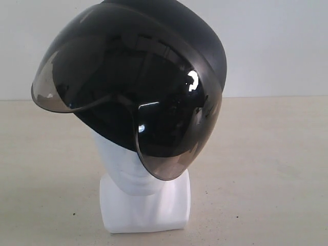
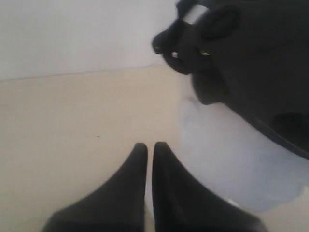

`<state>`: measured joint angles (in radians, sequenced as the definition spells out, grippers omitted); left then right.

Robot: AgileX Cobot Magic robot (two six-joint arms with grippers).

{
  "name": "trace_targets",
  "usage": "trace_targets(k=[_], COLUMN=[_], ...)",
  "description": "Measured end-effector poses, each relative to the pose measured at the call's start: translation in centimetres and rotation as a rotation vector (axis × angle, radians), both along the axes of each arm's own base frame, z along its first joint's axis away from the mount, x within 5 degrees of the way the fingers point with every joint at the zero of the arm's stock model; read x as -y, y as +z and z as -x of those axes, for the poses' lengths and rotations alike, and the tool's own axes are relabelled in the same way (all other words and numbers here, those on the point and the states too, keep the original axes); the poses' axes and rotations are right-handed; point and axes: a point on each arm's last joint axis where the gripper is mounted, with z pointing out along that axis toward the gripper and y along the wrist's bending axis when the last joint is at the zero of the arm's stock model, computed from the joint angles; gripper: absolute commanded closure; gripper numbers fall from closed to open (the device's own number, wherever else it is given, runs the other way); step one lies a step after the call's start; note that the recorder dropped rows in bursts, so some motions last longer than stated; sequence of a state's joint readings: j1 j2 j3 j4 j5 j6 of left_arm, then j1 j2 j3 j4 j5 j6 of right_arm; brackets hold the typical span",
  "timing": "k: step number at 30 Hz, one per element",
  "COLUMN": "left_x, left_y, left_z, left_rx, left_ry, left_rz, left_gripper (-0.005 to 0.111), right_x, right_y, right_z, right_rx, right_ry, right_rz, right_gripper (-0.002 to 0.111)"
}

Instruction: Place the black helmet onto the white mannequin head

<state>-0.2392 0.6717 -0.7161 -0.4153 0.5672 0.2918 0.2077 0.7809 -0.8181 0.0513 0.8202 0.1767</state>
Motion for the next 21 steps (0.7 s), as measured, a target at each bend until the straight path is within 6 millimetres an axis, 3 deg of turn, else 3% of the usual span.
trace_targets(k=[3,10,14,21], left_x=[0.1,-0.4,0.1,1.5], left_y=[1.3,7.0,9.1,11.1], left_z=[1.1,2.0,0.5,-3.3], left_rx=[0.085,0.315,0.335,0.234], left_ry=[-0.035,-0.013,-0.025,-0.095], left_rz=[0.051,0.084,0.056,0.018], left_gripper=[0.102,0.102,0.102,0.102], right_x=[0.0,0.1,0.1,0.1], right_y=[0.0,0.0,0.0,0.0], right_z=[0.0,0.0,0.0,0.0], right_rx=[0.0,0.012,0.016,0.025], right_ry=[0.0,0.041,0.056,0.057], right_rz=[0.0,0.064,0.082,0.081], right_gripper=[0.108,0.108,0.108,0.108])
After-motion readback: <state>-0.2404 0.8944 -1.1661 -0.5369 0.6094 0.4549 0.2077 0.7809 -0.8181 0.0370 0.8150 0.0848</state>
